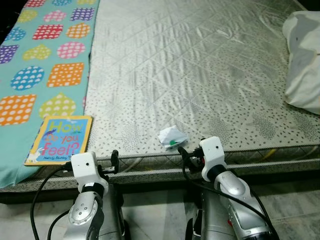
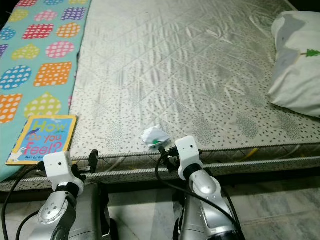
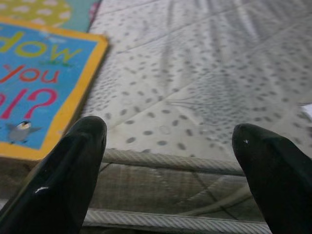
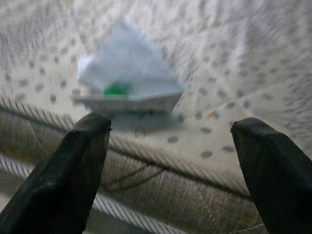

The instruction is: Clean up the room

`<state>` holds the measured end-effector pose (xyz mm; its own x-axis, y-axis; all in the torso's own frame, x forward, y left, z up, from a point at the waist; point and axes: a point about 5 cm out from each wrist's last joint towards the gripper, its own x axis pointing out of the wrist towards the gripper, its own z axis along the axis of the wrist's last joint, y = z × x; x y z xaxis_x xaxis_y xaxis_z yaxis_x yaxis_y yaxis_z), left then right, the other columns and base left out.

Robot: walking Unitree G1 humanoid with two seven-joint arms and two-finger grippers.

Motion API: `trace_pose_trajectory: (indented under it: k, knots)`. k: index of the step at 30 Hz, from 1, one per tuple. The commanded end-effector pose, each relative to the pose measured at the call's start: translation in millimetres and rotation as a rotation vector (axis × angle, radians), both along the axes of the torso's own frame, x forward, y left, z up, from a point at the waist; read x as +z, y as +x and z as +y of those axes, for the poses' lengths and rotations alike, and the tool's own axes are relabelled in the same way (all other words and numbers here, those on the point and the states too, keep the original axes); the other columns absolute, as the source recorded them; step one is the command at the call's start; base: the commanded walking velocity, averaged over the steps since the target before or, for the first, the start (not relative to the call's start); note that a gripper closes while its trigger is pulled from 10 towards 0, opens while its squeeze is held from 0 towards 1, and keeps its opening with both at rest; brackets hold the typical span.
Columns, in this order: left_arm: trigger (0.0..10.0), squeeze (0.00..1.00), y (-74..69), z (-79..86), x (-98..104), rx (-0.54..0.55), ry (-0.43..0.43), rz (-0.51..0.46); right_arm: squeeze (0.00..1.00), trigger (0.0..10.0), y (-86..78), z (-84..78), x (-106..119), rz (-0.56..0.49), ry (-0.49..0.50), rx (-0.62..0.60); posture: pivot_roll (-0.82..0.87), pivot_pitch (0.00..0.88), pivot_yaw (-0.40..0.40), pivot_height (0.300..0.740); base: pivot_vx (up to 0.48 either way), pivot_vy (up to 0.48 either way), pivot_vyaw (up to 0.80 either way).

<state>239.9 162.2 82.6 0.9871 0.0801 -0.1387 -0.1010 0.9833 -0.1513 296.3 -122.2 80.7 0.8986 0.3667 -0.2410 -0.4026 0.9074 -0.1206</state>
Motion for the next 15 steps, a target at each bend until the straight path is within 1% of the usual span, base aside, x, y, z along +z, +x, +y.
trace_pose_trajectory:
  k: [1,3,5,7,10,12,15]
  knots:
    - [10.0,0.00,-6.6,10.6,1,0.028,0.024,0.014,0.00,10.0,-1.5,7.8,-9,0.044,-0.007,0.042,0.03,0.250,-0.011,0.543,0.000,0.000,0.00]
    - [10.0,0.00,-11.7,21.4,1,0.050,0.047,0.020,0.00,10.0,3.6,18.2,-7,0.047,0.003,0.088,0.05,0.255,-0.014,0.543,0.000,0.000,0.00]
    - [10.0,0.00,-14.6,26.7,1,0.063,0.055,0.024,0.00,10.0,7.2,23.4,-4,0.030,0.022,0.100,0.06,0.258,-0.016,0.543,0.000,0.000,0.00]
    - [10.0,0.00,-18.1,31.5,2,0.079,0.063,0.028,0.00,10.0,12.2,29.5,0,0.008,0.020,0.127,0.07,0.258,-0.015,0.543,0.000,0.000,0.00]
    - [10.0,0.00,-18.3,28.4,3,0.074,0.059,0.028,0.00,10.0,16.4,30.3,4,-0.006,0.035,0.128,0.07,0.255,-0.013,0.543,0.000,0.000,0.00]
    - [10.0,0.00,-15.9,22.4,4,0.058,0.050,0.026,0.00,10.0,20.0,29.9,11,-0.042,0.055,0.120,0.07,0.252,-0.007,0.543,0.000,0.000,0.00]
    - [10.0,0.00,-13.2,19.2,5,0.043,0.041,0.024,0.00,10.0,24.6,31.2,17,-0.085,0.072,0.106,0.07,0.249,-0.001,0.543,0.000,0.000,0.00]
